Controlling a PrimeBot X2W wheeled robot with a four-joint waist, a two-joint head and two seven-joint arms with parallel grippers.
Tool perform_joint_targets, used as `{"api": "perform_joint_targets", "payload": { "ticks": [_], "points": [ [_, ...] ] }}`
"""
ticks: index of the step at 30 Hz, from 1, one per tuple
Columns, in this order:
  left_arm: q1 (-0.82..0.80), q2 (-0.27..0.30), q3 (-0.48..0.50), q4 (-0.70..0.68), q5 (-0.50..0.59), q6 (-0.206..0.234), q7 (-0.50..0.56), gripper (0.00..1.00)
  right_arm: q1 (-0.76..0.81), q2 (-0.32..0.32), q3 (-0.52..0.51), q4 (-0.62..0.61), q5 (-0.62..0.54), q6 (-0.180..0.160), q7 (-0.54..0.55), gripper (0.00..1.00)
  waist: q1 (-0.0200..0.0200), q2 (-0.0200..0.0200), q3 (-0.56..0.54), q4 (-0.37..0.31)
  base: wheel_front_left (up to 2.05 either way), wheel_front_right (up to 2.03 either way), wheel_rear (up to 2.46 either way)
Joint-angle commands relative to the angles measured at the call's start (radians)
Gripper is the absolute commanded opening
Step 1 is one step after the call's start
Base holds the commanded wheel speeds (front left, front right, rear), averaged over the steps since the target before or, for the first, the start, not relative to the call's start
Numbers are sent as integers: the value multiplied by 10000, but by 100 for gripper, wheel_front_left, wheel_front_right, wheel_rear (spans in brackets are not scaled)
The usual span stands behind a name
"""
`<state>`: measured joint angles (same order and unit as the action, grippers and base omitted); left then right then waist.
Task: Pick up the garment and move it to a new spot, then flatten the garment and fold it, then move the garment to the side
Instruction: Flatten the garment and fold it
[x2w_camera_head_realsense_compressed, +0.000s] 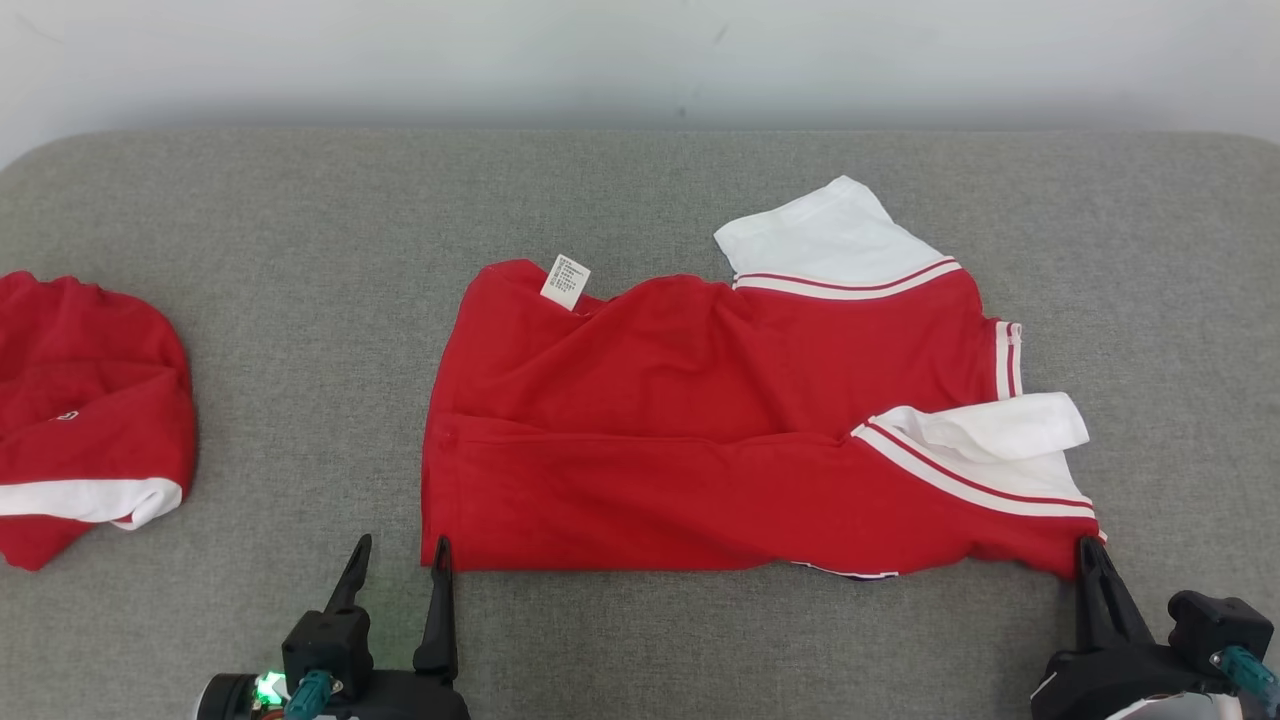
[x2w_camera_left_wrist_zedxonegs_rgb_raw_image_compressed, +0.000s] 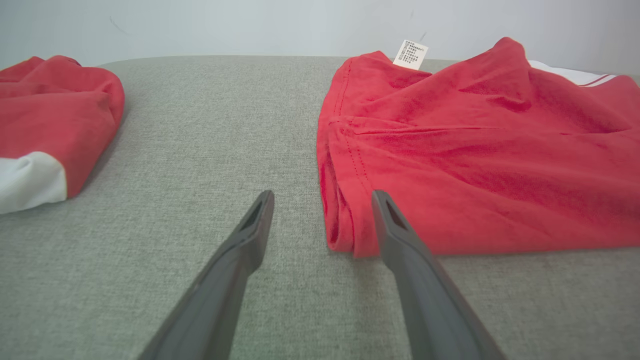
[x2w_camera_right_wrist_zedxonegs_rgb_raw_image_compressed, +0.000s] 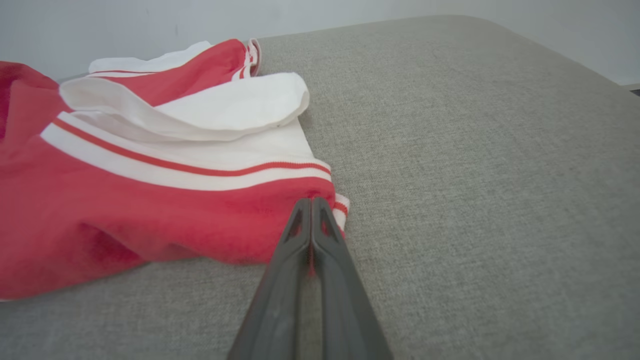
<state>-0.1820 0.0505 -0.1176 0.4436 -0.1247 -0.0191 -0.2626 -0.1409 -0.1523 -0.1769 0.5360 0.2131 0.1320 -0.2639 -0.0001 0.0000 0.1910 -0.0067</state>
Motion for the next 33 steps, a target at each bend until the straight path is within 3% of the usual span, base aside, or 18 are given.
{"api": "perform_joint_targets", "payload": {
  "ticks": [1, 8, 17, 30, 31, 32, 33],
  "points": [
    [84, -1, 28, 13, -54, -45, -32, 100, -90, -51, -17, 61, 61, -27, -2, 0, 1, 0, 26, 26, 0, 0, 0],
    [-17, -1, 45, 110, -22, -58, -32, 100, -111, -71, -100, 267, 94, -27, 0, 0, 1, 0, 33, 47, 0, 0, 0],
    [-115, 2, -339, 7, -448, -275, -32, 100, 218, -198, -259, -843, -187, -27, 0, 0, 1, 0, 91, -49, 0, 0, 0],
    [-549, 0, -597, 776, -1224, -275, -32, 100, 70, -256, 12, -1238, -147, -27, 0, 0, 1, 0, 383, -189, 0, 0, 0],
    [-592, 0, -611, 825, -1241, -285, -32, 89, 59, -271, 34, -1255, -138, -27, 0, 0, 1, 0, 401, -195, 0, 0, 0],
    [-644, 0, -611, 869, -1298, -292, -32, 53, 43, -282, 56, -1267, -129, -27, 0, 0, 1, 0, 421, -202, 0, 0, 0],
    [-697, 0, -615, 902, -1333, -288, -32, 30, 31, -291, 75, -1278, -119, -27, 0, 0, 1, 0, 436, -208, 0, 0, 0]
  ]
}}
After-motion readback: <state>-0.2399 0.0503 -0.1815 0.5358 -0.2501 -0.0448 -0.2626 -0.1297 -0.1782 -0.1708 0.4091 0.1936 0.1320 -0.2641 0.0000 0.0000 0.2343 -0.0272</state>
